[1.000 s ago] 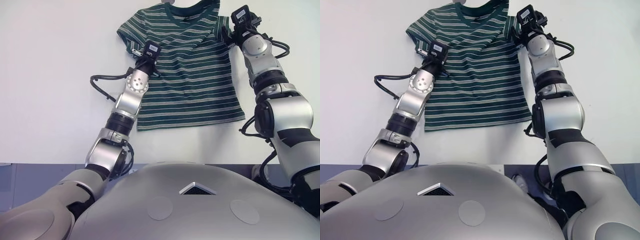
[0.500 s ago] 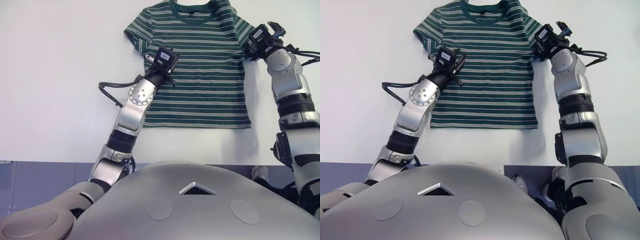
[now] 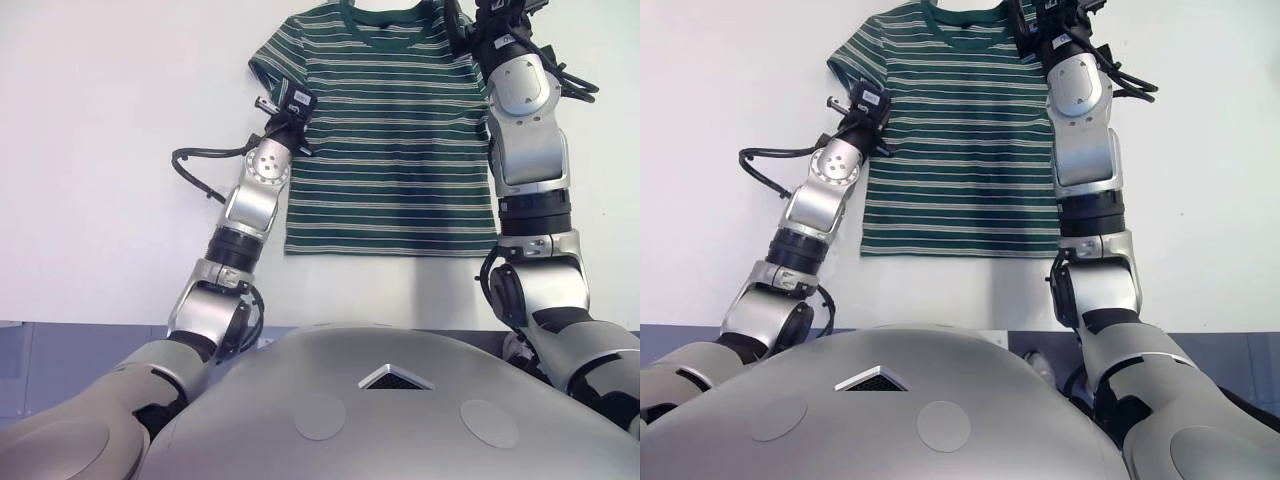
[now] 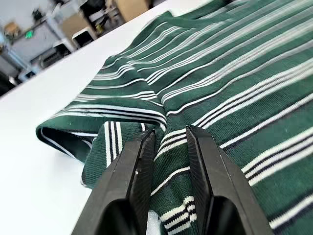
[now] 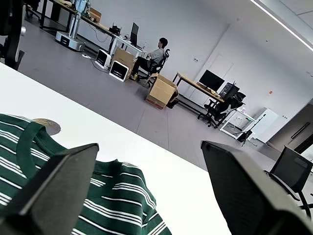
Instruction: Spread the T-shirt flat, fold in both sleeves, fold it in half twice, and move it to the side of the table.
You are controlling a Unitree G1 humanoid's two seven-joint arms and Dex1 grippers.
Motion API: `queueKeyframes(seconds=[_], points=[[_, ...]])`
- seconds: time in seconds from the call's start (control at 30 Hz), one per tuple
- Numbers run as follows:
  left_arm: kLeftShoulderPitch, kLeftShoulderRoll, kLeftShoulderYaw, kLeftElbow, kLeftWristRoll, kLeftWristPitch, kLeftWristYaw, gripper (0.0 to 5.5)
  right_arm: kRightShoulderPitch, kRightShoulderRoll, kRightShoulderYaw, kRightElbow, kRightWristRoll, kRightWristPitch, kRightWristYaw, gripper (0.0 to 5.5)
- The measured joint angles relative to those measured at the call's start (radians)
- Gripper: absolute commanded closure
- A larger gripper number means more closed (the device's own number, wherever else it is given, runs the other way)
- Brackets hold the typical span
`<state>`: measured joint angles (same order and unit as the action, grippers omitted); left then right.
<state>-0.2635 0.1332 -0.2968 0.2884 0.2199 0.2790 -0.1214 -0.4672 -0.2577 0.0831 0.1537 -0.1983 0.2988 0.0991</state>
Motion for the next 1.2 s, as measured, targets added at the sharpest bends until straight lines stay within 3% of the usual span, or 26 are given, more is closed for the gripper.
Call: queueKeyframes(seconds=[0.37,0.6,0.63,0.83,0.93,1.2], points=[[0.327,0.151,0.116,-0.402,-0.042,0.078,-0.066,4.33,0.089,-0.031,-0.012,-0.104,-0.006,0.082,0.006,1.6],[0.229,0.101,0.156,-0.692,-0.108,0.282,-0.104,4.33,0.098,-0.026,-0.021,-0.135,-0.008,0.085,-0.016,1.6],[0.203,0.107,0.193,-0.705,-0.114,0.317,-0.106,4.11,0.118,-0.02,-0.028,-0.143,-0.008,0.085,-0.025,1.58],[0.011,0.044,0.453,-0.483,-0.216,0.334,0.023,3.13,0.135,0.032,-0.017,-0.173,-0.007,0.088,-0.045,1.58],[0.0,-0.059,0.555,-0.315,-0.297,0.353,0.1,3.08,0.15,0.047,-0.001,-0.184,-0.008,0.088,-0.047,1.58],[-0.04,-0.114,0.574,-0.186,-0.328,0.345,0.182,3.08,0.155,0.072,0.009,-0.186,-0.009,0.081,-0.055,1.58]])
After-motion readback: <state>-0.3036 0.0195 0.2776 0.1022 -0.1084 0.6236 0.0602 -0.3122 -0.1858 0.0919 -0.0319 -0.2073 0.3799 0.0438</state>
